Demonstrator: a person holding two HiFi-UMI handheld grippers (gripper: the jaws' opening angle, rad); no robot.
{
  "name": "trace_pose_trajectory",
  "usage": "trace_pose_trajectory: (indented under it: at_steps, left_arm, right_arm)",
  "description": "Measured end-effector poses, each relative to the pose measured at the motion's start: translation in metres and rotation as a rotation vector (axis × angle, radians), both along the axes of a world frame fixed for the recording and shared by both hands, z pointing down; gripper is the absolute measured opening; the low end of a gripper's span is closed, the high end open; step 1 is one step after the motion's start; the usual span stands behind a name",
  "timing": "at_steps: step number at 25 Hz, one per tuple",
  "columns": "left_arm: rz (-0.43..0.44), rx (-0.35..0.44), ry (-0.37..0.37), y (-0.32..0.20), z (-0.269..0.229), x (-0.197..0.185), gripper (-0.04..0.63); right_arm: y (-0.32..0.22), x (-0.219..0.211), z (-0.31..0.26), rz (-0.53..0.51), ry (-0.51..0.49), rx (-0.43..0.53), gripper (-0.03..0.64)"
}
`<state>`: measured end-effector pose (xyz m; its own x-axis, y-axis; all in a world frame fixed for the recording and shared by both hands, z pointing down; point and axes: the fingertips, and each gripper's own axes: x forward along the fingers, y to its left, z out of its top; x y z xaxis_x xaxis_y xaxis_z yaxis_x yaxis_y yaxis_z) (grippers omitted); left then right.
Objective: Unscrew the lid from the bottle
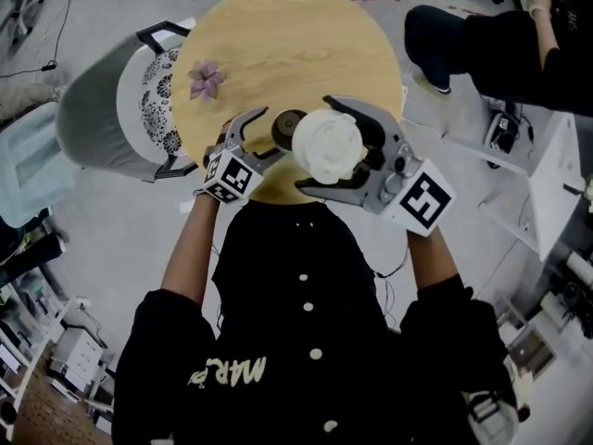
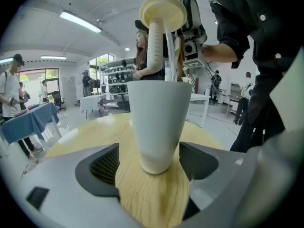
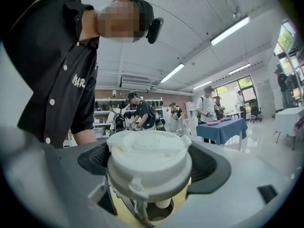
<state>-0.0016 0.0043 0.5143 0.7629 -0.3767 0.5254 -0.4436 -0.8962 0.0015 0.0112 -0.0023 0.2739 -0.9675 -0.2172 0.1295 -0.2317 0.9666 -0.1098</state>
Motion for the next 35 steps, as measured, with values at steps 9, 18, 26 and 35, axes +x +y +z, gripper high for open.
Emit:
trace_pose_trajectory:
  at_steps: [9,18,26,35]
  left_arm:
    - [-0.153,-0.008,-0.032,0.015,-0.038,-0.051,0.376]
    - [-0.341,0.112,0.116,0.015,-0.143,-0.085,0.224]
    - [-0.539,0.217,0.245,0.003,-0.234,-0.103,0.005]
    - [-0.704,0.25,0.32,-0.002,-0.3,-0.123,0.005]
  right_arm:
    - [0.0,0.012,-0.033,0.137,0.038,-0.005,0.479]
    - [-0.014,0.042,-0.068,0.323,-0.004,0.017,0.479]
    - [-0.022,0.082,-0.1,0.52,-0.087,0.095,0.479]
    - [-0.017,0.119,-0.113,0.671,-0.112,0.163,0.479]
